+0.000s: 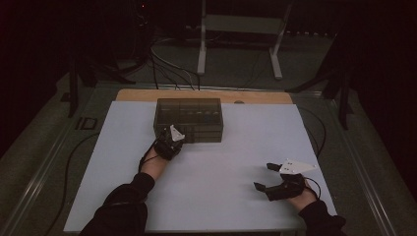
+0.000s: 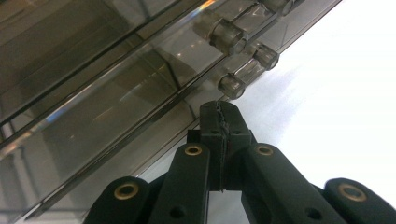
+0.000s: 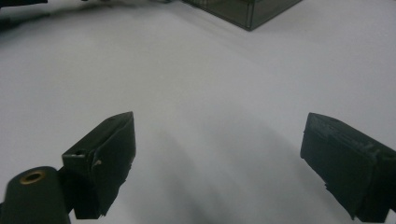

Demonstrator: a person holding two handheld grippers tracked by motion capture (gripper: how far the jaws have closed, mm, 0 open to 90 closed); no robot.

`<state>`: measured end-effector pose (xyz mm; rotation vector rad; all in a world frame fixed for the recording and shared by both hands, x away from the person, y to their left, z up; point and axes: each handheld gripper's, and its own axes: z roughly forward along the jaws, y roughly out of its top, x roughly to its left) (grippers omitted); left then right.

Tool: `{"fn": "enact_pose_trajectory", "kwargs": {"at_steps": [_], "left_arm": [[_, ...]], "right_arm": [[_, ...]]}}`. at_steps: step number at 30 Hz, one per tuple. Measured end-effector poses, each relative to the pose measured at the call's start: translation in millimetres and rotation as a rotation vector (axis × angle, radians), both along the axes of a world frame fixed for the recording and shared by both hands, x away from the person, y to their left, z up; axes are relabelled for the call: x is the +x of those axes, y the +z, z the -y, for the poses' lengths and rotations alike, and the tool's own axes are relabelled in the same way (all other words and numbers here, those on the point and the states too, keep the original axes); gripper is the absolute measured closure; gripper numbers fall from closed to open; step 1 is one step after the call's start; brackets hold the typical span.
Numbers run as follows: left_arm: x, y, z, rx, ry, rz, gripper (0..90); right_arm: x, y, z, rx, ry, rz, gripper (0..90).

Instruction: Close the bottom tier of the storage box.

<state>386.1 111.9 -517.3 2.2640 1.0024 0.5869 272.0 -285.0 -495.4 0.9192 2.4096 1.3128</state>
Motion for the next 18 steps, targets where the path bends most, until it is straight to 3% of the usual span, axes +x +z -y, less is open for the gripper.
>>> {"fn": "enact_pose_trajectory", "kwargs": {"at_steps": [10,12,14,18], "left_arm": [[-11.7,8.5,-2.9,-0.033,-0.010,-0.025,87.2],[-14.5,10.8,-2.3,-0.028,-0.014,-0.027,80.8],[-16.9,13.0,-2.0,-0.039,-0.017,-0.031,80.1],[-21.5,15.1,-0.7,-0.047,-0.014,-0.029,66.5]], "right_arm": [[0.5,0.1,-1.1,-0.001,0.004,0.003,10.6],[0.5,0.1,-1.5,-0.001,0.004,0.002,10.6],[0.5,0.3,-1.8,-0.001,0.004,0.002,10.5],[0.6,0.4,-1.9,0.002,0.003,0.001,10.5]]}}
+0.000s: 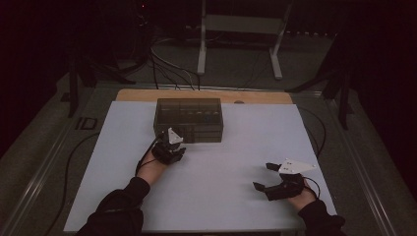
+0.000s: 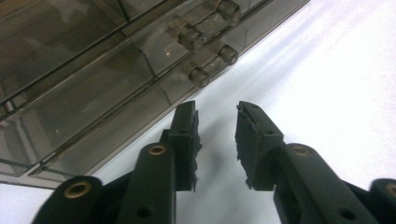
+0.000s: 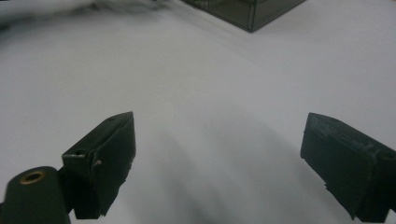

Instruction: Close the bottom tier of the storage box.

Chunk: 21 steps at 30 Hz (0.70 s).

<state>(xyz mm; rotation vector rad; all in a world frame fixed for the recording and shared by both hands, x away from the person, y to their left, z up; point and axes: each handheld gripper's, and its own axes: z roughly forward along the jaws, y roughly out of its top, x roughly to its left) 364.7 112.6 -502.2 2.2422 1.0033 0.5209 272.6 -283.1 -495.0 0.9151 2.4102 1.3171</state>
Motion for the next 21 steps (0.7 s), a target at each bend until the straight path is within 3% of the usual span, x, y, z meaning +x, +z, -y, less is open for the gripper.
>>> {"fn": "enact_pose_trajectory", "kwargs": {"at_steps": [3,5,12,21], "left_arm": [[-1.5,-0.1,0.0,-0.010,0.001,-0.010,63.4],[-2.8,-0.1,0.5,0.003,0.010,-0.003,56.5],[-6.4,3.0,2.1,-0.012,0.016,-0.007,40.7],[-6.5,5.5,4.8,-0.017,0.013,-0.041,22.4]], "right_arm": [[0.1,0.0,0.0,-0.001,0.001,0.001,10.5],[0.1,-0.1,0.1,0.001,0.000,0.000,10.5],[0.4,-0.4,0.9,0.003,-0.001,-0.001,10.5],[0.8,-0.8,1.9,0.005,0.000,0.000,10.5]]}}
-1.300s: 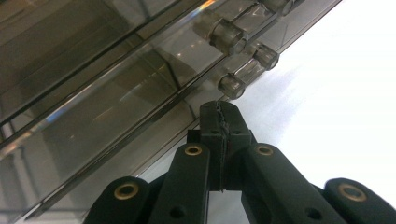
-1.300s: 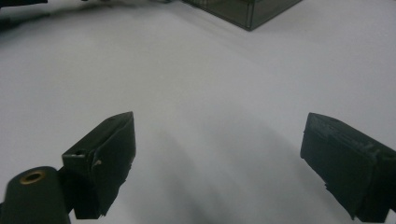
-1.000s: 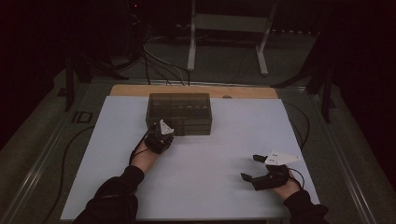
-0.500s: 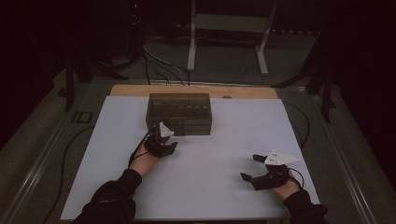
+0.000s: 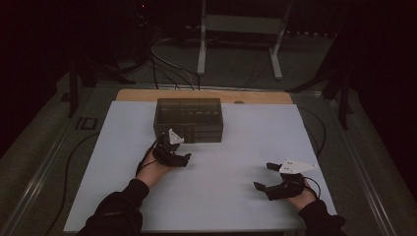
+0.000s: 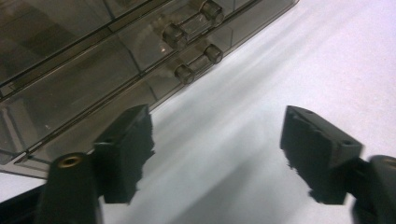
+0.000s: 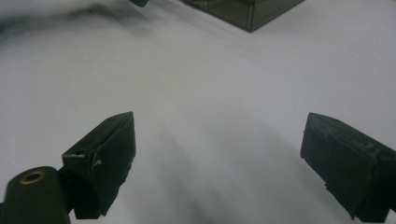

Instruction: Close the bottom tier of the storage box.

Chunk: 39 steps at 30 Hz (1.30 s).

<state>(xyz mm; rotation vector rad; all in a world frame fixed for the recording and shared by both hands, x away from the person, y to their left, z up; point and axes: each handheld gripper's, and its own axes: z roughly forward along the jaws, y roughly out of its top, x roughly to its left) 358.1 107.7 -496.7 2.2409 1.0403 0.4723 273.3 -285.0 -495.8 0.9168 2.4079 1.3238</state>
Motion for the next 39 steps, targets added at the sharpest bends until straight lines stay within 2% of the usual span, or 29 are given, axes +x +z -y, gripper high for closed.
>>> {"fn": "enact_pose_trajectory", "kwargs": {"at_steps": [2,4,5,6,7,8,10,20,23,29,34,39], "left_arm": [[-1.0,0.7,1.5,0.007,0.007,0.006,18.0],[-0.8,1.4,2.8,0.016,0.007,-0.003,12.0],[-0.3,1.7,3.4,0.017,-0.002,-0.023,12.0],[-0.6,2.0,4.0,0.022,0.004,-0.017,7.4],[-1.0,2.6,3.4,0.005,-0.016,-0.027,4.6],[-1.0,2.6,3.4,0.005,-0.016,-0.027,1.6],[-2.0,4.1,3.6,-0.029,-0.046,-0.037,0.0],[-4.2,11.4,5.3,-0.030,-0.112,-0.033,0.0],[-5.9,17.6,4.1,-0.056,-0.142,-0.039,0.0],[-11.1,23.7,1.7,-0.076,-0.201,-0.043,0.0],[-16.5,24.1,2.2,-0.068,-0.229,-0.041,0.0],[-21.8,24.2,3.5,-0.084,-0.251,-0.040,0.0]], "right_arm": [[-0.1,0.1,0.3,0.000,-0.001,-0.001,10.5],[0.1,-0.1,0.3,0.000,0.000,0.001,10.5],[0.2,-0.3,0.2,0.000,0.001,0.001,10.5],[0.3,-0.4,0.2,0.000,0.002,0.001,10.5],[0.4,-0.4,0.3,-0.001,0.001,0.001,10.5],[0.4,-0.4,0.3,-0.001,0.001,0.001,10.5],[0.0,-0.3,0.3,0.000,0.001,-0.001,10.6],[-1.1,0.8,-0.7,0.000,0.001,0.001,10.5],[-1.7,1.2,-1.4,-0.003,0.002,0.003,10.5],[-1.8,1.4,-2.9,-0.006,0.003,0.004,10.5],[-1.5,1.2,-2.9,-0.006,0.002,0.002,10.5],[-1.6,1.3,-2.8,-0.005,0.003,0.003,10.6]]}}
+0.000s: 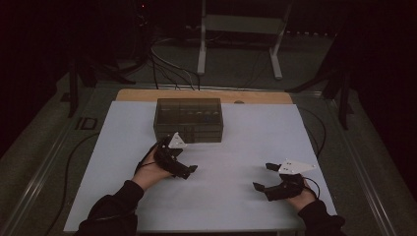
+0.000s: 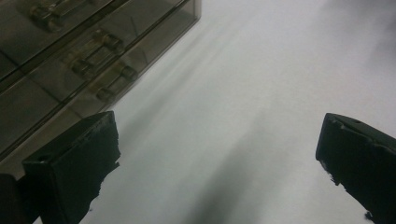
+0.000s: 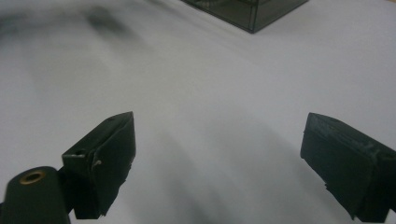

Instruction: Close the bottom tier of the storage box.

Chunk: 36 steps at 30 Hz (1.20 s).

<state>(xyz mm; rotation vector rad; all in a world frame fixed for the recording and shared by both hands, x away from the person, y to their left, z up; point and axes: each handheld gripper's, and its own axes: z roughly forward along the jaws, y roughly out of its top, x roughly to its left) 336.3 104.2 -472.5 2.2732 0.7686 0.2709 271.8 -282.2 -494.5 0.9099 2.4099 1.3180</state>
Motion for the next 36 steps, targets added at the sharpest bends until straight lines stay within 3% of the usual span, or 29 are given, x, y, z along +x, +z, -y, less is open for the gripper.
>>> {"fn": "enact_pose_trajectory", "kwargs": {"at_steps": [6,15,36], "left_arm": [[-7.4,-1.3,-0.2,-0.018,-0.031,0.003,0.0],[-20.4,-6.8,-4.2,-0.012,-0.065,0.010,0.0],[-49.4,-17.4,-25.1,0.015,-0.126,-0.015,0.0]], "right_arm": [[-0.2,-0.2,-0.5,-0.003,0.004,-0.001,10.6],[-0.4,-0.3,-1.4,-0.004,0.007,0.000,10.5],[-0.8,-0.4,-2.8,-0.008,0.012,-0.001,10.5]]}}
